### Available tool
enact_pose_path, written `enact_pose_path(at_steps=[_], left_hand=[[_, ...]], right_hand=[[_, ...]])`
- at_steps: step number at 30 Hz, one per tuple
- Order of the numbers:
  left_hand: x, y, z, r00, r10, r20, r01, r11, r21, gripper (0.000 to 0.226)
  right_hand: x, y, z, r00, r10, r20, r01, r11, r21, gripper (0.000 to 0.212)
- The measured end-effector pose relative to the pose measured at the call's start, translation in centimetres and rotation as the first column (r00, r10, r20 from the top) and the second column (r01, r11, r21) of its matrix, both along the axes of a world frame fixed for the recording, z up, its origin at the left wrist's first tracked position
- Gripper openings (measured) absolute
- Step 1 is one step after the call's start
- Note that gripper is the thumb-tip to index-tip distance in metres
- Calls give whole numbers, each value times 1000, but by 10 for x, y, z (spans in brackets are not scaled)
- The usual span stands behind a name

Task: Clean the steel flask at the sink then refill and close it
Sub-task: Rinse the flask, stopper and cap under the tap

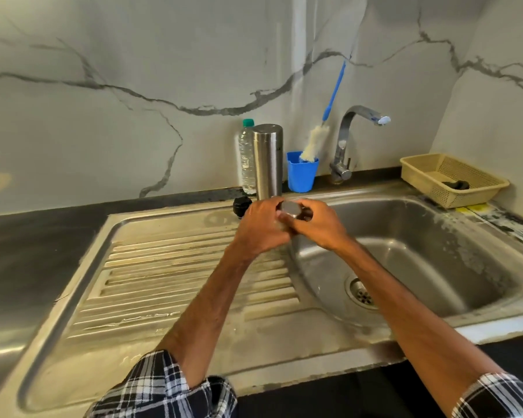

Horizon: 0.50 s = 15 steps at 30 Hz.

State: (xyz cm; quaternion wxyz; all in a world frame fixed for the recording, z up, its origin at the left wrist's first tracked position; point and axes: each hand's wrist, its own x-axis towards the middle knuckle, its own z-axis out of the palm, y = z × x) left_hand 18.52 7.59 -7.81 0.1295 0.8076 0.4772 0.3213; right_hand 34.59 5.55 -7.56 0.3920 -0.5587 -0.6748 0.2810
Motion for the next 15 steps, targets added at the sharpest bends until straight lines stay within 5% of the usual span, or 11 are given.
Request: enact_pose_path(at_steps=[3,7,12,15], left_hand=[[-37,2,6,992,124,19,-124,992,-5,41],[-87,9,12,947,314,69,-315,949,-1,50],[-116,31,14,926,377,9,-375,923,-87,29],[-118,50,5,891,452,-41,-453,880,-142,37]], right_hand=[[-19,7,1,998,-43,-38,45,996,70,41],[-29,13,-22,989,-144,24,136,971,198,37],[-20,25,-40,975,-212,73,194,961,195,41],[-15,28,-45,970,-225,93,206,962,179,35]])
